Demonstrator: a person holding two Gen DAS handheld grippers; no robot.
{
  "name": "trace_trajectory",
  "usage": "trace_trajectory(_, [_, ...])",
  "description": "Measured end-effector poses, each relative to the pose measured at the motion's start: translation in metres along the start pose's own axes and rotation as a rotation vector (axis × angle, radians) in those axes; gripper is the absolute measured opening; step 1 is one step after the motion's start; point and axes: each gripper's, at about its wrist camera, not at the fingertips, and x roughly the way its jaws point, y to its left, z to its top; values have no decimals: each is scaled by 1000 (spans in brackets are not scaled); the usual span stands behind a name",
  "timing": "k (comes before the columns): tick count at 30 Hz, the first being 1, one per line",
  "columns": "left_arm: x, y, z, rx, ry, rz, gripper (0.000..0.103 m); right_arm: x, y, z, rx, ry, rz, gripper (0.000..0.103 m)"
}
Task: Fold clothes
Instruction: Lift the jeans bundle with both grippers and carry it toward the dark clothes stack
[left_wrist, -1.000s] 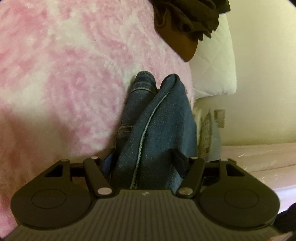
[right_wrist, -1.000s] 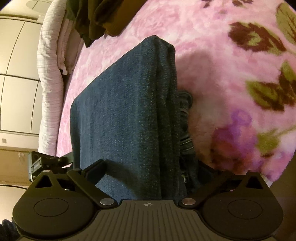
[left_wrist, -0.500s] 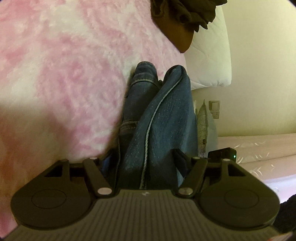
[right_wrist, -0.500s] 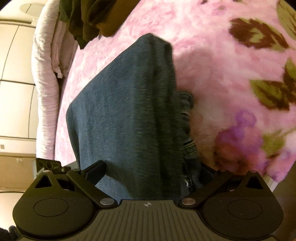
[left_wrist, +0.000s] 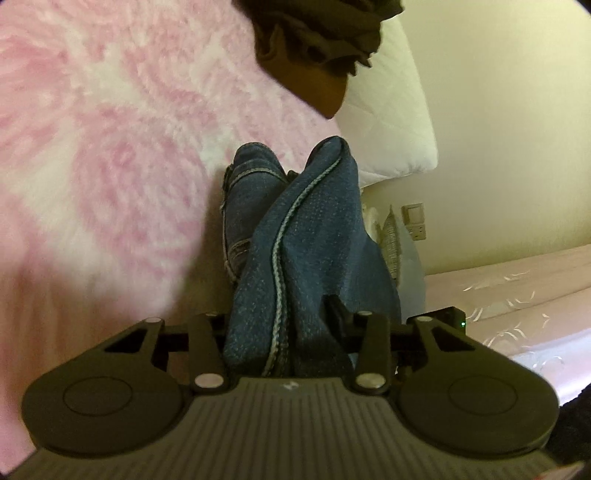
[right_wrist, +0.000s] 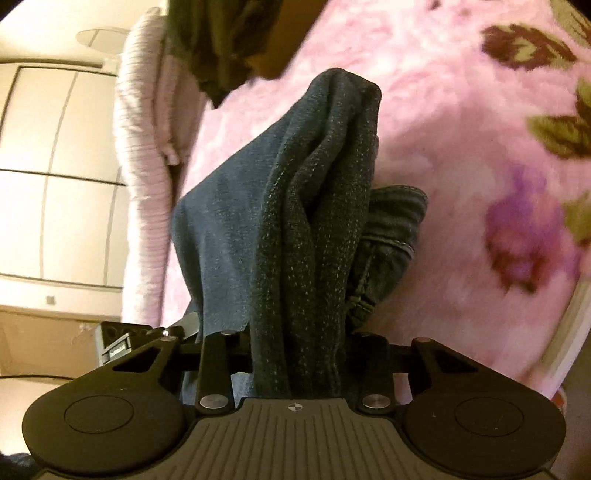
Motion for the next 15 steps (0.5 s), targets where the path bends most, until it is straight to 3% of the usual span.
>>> trace_trajectory(5, [-66, -23, -60, -56, -103, 14, 38, -14, 43, -34, -59, 64, 18, 35])
trace_trajectory(9, [-135, -52, -126, -110, -244, 50, 37, -16, 90, -69, -129, 163, 53, 35])
trace_trajectory(15, [-245, -95, -264, -161, -515, 158, 37, -6, 159, -146, -288, 334, 162, 35])
